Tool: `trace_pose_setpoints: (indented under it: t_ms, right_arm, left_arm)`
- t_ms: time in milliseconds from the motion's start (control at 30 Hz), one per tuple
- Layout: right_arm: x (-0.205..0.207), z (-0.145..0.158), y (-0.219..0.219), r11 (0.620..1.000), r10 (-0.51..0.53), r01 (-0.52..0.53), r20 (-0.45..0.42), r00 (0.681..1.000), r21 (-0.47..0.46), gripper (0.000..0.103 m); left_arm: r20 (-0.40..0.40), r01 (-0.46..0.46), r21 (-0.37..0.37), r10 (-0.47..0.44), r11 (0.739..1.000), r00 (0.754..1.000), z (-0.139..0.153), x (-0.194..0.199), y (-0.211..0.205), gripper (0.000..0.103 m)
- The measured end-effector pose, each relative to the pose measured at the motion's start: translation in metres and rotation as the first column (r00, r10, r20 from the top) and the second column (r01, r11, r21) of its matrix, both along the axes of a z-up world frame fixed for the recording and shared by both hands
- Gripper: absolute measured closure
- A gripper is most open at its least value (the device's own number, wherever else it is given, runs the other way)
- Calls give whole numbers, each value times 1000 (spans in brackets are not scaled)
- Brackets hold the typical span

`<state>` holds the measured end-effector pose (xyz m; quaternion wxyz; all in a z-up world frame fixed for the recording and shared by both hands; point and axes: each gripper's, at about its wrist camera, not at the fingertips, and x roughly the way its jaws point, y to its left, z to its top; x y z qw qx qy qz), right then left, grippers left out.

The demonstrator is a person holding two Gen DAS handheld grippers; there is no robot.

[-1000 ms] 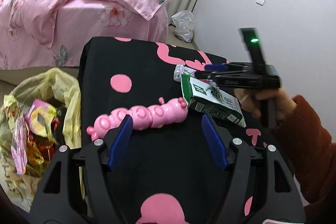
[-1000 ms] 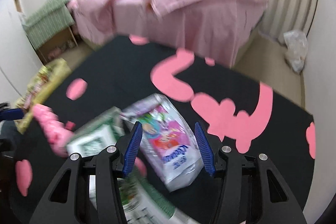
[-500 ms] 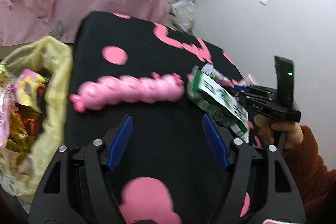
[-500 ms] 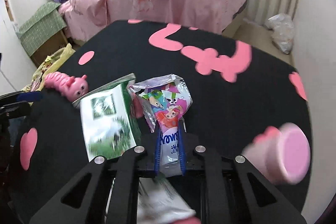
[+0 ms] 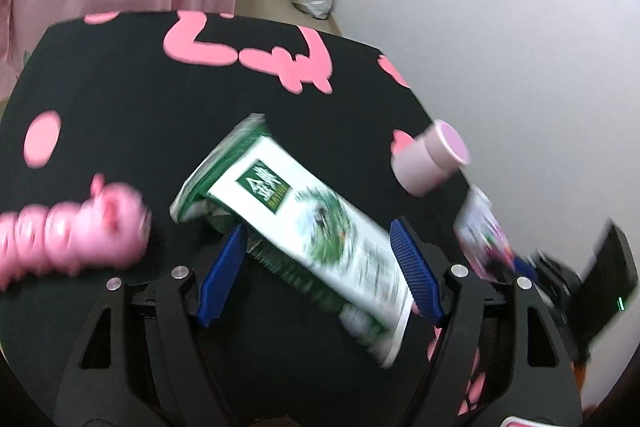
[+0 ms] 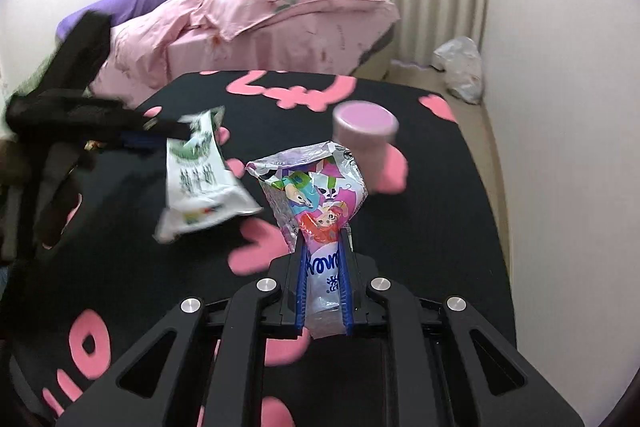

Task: Collect trash
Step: 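Grasp the green-white Satine milk carton with the left tool while the right tool holds the tissue pack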

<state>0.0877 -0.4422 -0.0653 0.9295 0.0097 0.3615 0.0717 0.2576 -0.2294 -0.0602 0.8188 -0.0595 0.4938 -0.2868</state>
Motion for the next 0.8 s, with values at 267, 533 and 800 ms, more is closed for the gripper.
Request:
trace_pose_setpoints:
  t_ms: [267, 533, 800]
  right_arm:
    - [-17, -20, -12, 999, -32, 32, -15, 999, 21, 88]
    - [-24, -26, -20, 993, -26, 28, -23, 999, 118, 88]
    - [-21, -19, -13, 989, -21, 20, 5, 1000, 143, 49]
  left_arm:
    - [66, 62, 233, -79, 971, 995, -8, 26, -64, 33]
    - [66, 80, 320, -107, 944, 992, -11, -8, -52, 53]
    - [21, 122, 297, -134, 947, 991, -5, -41, -16, 55]
